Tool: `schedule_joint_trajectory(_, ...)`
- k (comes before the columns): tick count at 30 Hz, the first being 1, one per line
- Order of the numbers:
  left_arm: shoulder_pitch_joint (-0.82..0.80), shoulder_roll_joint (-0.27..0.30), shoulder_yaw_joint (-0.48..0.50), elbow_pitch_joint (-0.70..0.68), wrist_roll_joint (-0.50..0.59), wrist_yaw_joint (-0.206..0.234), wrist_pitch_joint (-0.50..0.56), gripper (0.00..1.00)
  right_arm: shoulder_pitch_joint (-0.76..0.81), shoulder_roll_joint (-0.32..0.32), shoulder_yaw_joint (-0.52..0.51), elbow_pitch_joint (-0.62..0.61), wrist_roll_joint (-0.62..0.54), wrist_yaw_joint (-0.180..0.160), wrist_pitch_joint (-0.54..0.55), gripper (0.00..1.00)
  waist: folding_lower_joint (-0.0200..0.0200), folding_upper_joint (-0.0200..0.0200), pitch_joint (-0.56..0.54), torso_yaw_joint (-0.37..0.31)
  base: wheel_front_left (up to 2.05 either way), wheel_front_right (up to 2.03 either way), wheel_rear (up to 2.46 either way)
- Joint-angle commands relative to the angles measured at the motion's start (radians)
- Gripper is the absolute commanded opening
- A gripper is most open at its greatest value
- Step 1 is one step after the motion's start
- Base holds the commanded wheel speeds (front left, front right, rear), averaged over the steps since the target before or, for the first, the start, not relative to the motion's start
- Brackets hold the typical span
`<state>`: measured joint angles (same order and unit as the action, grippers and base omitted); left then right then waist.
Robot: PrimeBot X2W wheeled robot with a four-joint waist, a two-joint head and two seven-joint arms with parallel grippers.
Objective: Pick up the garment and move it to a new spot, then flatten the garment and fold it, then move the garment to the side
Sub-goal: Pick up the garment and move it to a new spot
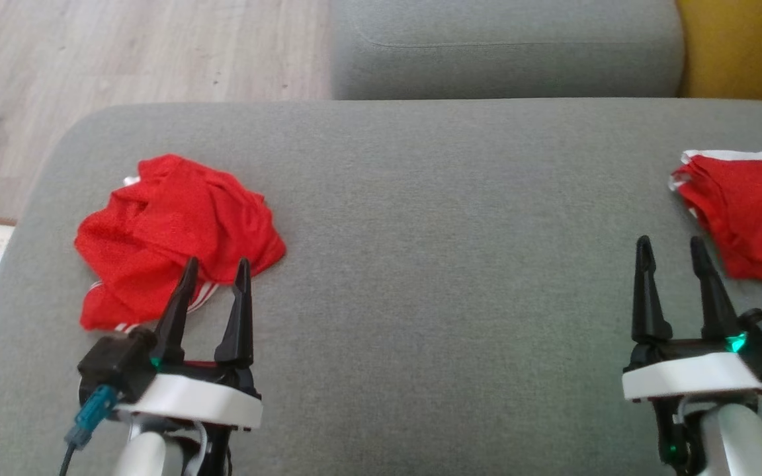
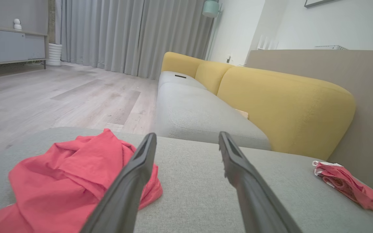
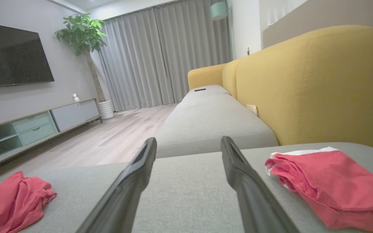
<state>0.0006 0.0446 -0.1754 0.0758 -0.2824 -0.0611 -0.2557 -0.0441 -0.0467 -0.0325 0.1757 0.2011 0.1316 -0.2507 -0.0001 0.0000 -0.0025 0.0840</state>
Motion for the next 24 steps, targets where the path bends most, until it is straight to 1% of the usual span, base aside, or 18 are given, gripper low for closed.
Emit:
schedule_joint_trajectory(1,-0.034,0.006,0.039,-0.031,0.005,0.005,-0.006,1.0,-0.017,-0.004,0.035,-0.027,0.0,-0.001,-0.011,1.0,0.0001,0.0,-0.002,0.014,0.0,0.0,0.0)
schedule_joint_trajectory(6,-0.034,0.006,0.046,-0.019,0.014,0.01,-0.006,1.0,-0.019,-0.004,0.072,-0.018,0.004,-0.001,-0.011,1.0,0.0001,0.0,-0.009,0.066,0.0,0.0,0.0)
schedule_joint_trajectory(10,-0.03,0.006,0.058,-0.012,0.023,0.011,-0.006,1.0,-0.019,-0.004,0.094,-0.012,0.014,-0.001,-0.011,1.0,0.0001,0.0,-0.017,0.123,0.0,0.0,0.0)
schedule_joint_trajectory(11,-0.03,0.006,0.058,-0.012,0.023,0.011,-0.006,1.0,-0.019,-0.004,0.094,-0.012,0.014,-0.001,-0.011,1.0,0.0001,0.0,-0.017,0.123,0.0,0.0,0.0)
schedule_joint_trajectory(20,-0.02,0.006,0.1,-0.011,0.041,0.003,-0.006,1.0,-0.007,-0.004,0.146,0.0,0.041,-0.001,-0.011,1.0,0.0001,0.0,-0.032,0.264,0.0,0.0,0.0)
schedule_joint_trajectory(24,-0.014,0.006,0.116,-0.011,0.048,-0.002,-0.006,1.0,-0.001,-0.004,0.157,0.003,0.059,-0.001,-0.011,1.0,0.0001,0.0,-0.034,0.315,0.0,0.0,0.0)
